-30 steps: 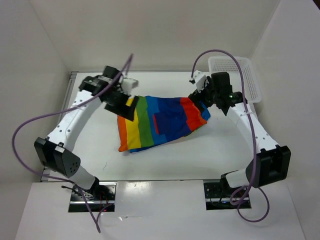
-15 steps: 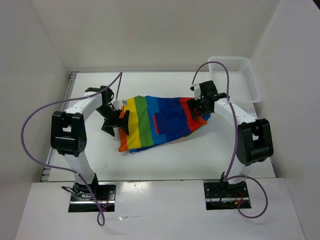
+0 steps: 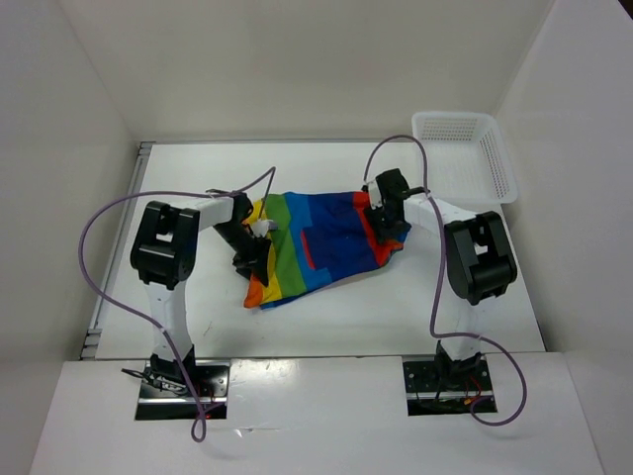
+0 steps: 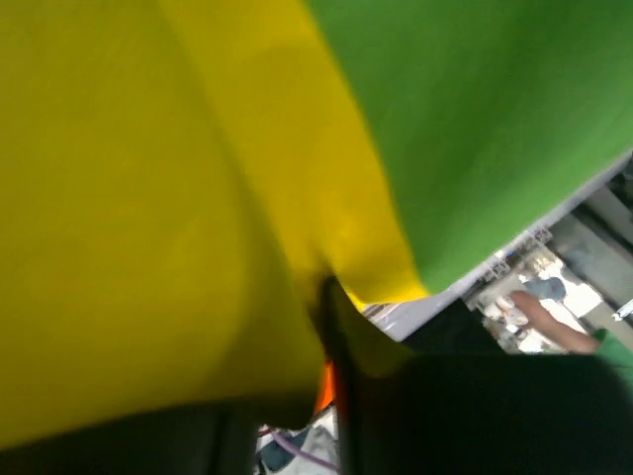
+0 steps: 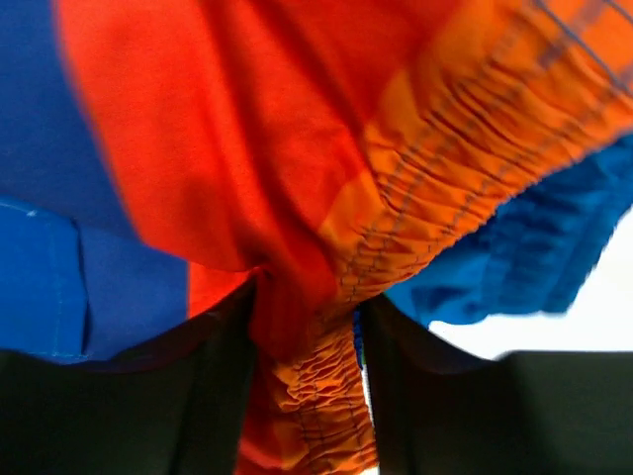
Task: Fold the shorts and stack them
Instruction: Fold the shorts
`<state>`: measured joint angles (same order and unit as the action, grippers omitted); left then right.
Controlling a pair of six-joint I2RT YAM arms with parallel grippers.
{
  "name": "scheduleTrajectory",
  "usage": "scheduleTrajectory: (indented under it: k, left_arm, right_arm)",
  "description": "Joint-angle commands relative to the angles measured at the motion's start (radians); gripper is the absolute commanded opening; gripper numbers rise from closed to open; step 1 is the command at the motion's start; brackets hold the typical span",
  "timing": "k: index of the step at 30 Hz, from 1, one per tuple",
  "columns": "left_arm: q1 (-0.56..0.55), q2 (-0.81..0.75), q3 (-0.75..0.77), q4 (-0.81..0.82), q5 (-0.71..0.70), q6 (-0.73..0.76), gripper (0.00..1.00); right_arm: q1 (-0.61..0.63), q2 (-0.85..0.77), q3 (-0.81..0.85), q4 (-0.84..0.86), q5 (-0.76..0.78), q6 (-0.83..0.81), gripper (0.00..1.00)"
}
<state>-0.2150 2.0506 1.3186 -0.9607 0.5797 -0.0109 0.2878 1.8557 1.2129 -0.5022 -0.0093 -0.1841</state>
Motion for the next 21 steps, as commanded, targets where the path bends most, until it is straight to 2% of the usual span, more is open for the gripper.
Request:
scheduleTrajectory:
  k: [1, 2, 4, 5, 6, 9, 13, 15, 16, 18, 19, 21]
  left_arm:
    - [0.008, 0.035, 0.008, 0.039, 0.040, 0.011, 0.32]
    - [0.019, 0.036, 0.020, 0.039, 0.040, 0.011, 0.23]
    - [0.046, 0.007, 0.039, 0.048, -0.048, 0.011, 0.15]
    - [0.078, -0.009, 0.059, 0.063, -0.107, 0.011, 0.12]
    - [0.098, -0.024, 0.059, 0.080, -0.245, 0.011, 0.10]
    - [0.173, -0.067, 0.117, 0.132, -0.382, 0.011, 0.10]
    - [0.184, -0.067, 0.159, 0.117, -0.408, 0.011, 0.20]
    - [0.184, -0.067, 0.159, 0.158, -0.437, 0.011, 0.23]
    - [0.184, -0.076, 0.159, 0.168, -0.448, 0.011, 0.27]
    - [0.193, -0.089, 0.159, 0.168, -0.448, 0.011, 0.35]
    - [0.193, -0.098, 0.168, 0.168, -0.422, 0.011, 0.38]
    - [0.203, -0.137, 0.156, 0.177, -0.411, 0.011, 0.42]
  right_arm:
    - [0.063, 0.017, 0.054, 0.019, -0.095, 0.005, 0.44]
    - [0.080, 0.017, 0.054, 0.007, -0.110, 0.005, 0.37]
    - [0.132, -0.003, 0.063, -0.002, -0.154, 0.034, 0.31]
    - [0.148, -0.021, 0.063, -0.002, -0.167, 0.052, 0.26]
    - [0.160, -0.030, 0.063, -0.002, -0.184, 0.072, 0.26]
    - [0.160, -0.059, 0.063, 0.017, -0.203, 0.167, 0.24]
    - [0.160, -0.036, 0.083, 0.091, 0.051, 0.176, 0.18]
    - [0.160, -0.006, 0.115, 0.122, 0.115, 0.176, 0.17]
    - [0.160, -0.006, 0.155, 0.132, 0.139, 0.167, 0.24]
    - [0.160, 0.017, 0.197, 0.133, 0.157, 0.143, 0.51]
    - [0.160, 0.017, 0.230, 0.133, 0.157, 0.127, 0.56]
    - [0.160, -0.021, 0.253, 0.108, 0.060, 0.077, 0.64]
